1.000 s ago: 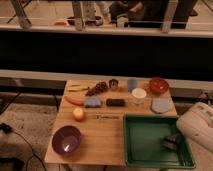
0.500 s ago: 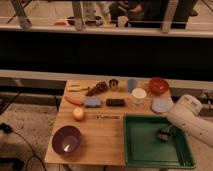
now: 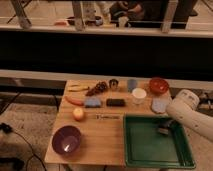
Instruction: Wipe tray with brush
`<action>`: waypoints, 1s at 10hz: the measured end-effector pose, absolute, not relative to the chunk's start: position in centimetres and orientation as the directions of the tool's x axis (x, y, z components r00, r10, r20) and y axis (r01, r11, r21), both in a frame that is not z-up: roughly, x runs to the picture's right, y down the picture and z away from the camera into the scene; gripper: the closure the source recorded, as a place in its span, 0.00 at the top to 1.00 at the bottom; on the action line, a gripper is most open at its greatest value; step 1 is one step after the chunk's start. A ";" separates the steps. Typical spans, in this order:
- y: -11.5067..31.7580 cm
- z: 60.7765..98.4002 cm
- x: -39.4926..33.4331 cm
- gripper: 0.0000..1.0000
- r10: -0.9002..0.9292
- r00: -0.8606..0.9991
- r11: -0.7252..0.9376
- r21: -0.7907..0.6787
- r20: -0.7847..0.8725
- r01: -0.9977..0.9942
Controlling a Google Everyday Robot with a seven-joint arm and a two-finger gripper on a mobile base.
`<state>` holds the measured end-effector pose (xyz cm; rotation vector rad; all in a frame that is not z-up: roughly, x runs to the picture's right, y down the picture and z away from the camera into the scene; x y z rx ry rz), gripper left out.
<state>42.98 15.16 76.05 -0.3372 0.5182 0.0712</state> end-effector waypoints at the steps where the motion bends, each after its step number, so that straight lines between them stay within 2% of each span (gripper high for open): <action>1: 16.0 76.2 42.4 0.00 -0.021 0.876 0.939 -0.310 -0.482 -0.149; 6: 18.5 79.6 34.9 0.00 -0.077 0.928 0.926 -0.371 -0.365 -0.069; 10: 18.7 81.8 31.5 0.00 -0.113 0.946 0.920 -0.391 -0.303 -0.016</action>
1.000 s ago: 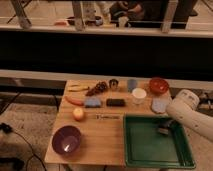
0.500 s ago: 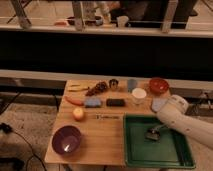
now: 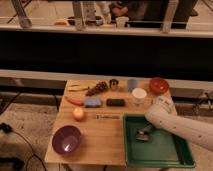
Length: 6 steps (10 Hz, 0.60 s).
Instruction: Wipe tray with brush
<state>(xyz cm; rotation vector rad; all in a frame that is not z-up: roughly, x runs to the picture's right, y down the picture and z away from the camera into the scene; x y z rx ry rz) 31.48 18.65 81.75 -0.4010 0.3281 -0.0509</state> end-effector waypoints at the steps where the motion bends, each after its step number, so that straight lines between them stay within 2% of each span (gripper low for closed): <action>1: 18.5 82.0 30.7 0.00 -0.117 0.950 0.921 -0.391 -0.289 -0.006; 5: 18.4 80.5 29.5 0.00 -0.117 0.959 0.926 -0.378 -0.258 0.011; 6: 18.5 79.1 29.5 0.00 -0.112 0.960 0.929 -0.370 -0.256 0.009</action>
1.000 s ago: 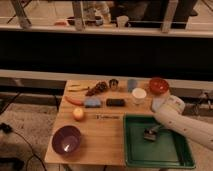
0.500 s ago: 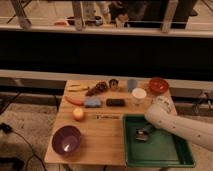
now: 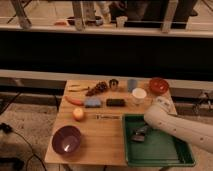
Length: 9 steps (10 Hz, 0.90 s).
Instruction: Wipe tray with brush
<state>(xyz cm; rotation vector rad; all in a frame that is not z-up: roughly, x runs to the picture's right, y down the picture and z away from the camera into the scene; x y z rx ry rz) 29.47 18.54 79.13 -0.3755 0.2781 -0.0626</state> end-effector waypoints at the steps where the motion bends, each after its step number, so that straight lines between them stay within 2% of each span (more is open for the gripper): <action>1: 18.6 78.2 29.4 0.00 -0.109 0.961 0.931 -0.365 -0.255 0.009; 4: 19.9 74.8 29.2 0.00 -0.102 0.962 0.934 -0.358 -0.253 0.005; 9: 21.7 71.7 28.7 0.00 -0.098 0.964 0.932 -0.363 -0.247 0.001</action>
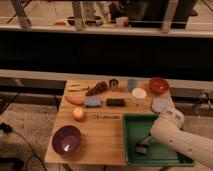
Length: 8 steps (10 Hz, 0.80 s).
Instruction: Wipe tray with brush
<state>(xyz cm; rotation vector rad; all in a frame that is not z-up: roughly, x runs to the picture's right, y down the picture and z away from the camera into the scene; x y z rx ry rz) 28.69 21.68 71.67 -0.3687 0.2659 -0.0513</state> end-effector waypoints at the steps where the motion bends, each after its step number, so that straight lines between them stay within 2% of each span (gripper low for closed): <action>1: 22.1 71.2 28.3 0.00 -0.098 0.966 0.931 -0.364 -0.241 0.004; 8: 21.8 70.5 32.2 0.00 -0.068 0.945 0.943 -0.331 -0.319 -0.044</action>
